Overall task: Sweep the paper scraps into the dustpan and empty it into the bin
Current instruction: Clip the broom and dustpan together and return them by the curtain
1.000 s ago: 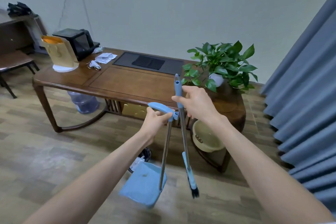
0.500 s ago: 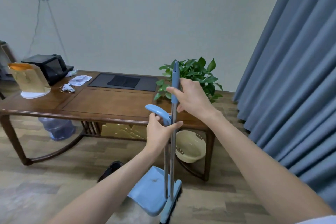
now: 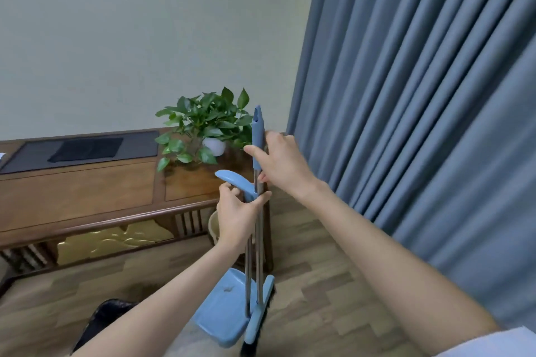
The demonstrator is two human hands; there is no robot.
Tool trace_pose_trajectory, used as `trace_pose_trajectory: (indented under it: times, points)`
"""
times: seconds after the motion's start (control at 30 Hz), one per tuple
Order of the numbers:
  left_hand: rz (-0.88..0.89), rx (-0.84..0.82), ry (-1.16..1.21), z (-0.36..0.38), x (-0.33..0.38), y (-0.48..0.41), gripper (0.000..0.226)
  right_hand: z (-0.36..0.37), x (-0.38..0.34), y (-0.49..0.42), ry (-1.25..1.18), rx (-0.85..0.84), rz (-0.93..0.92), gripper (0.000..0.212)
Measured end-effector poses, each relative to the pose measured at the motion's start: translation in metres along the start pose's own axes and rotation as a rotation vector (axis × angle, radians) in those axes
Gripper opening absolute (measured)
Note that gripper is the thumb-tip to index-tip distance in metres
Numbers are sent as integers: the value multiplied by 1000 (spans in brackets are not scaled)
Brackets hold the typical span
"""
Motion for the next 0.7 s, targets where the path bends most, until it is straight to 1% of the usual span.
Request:
trace_pose_trajectory:
  times: [0.03,0.1,0.13,0.2,0.23,0.27,0.33,0.37,0.43,0.5,0.53,0.6,0.7]
  points:
    - [-32,-68,41,11,-3,-3,57,-5,12,3,12,4,46,30]
    - [-156,-238,174,40,-12,-8,57,-17,41,9,28,3,153,30]
    - [-231,-322,274,55,-17,-11,52,-24,55,13,35,1,206,31]
    - [-382,-451,534,85,-26,-12,31,-40,85,25,49,8,293,30]
    - [-442,-485,630,94,-27,-10,25,-46,96,30,53,8,321,30]
    - [-481,-515,674,104,-31,-10,24,-54,107,37,51,14,353,31]
    - [-535,-547,647,123,-38,-8,27,-71,127,51,36,29,411,30]
    - [-574,-566,617,136,-43,-7,32,-82,140,58,29,38,443,30]
    - [-677,-618,586,158,-50,-2,39,-98,160,69,27,26,492,27]
    - [-754,-736,540,191,-54,9,30,-118,189,83,15,33,556,22]
    - [-769,-785,515,208,-55,13,26,-128,204,90,8,45,590,20]
    - [-767,-858,445,243,-59,22,27,-148,239,101,-10,81,644,20]
    - [-696,-939,300,297,-68,30,31,-168,295,113,-14,119,684,20]
Point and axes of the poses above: each hand's wrist, its own y-axis away from the middle knuckle, its own z-axis out of the palm, x = y × z, the point moved 7 cm from there along -y, towards the middle knuckle, and after that the axes turned 5 degrees about -x, right-handed, at the moved point
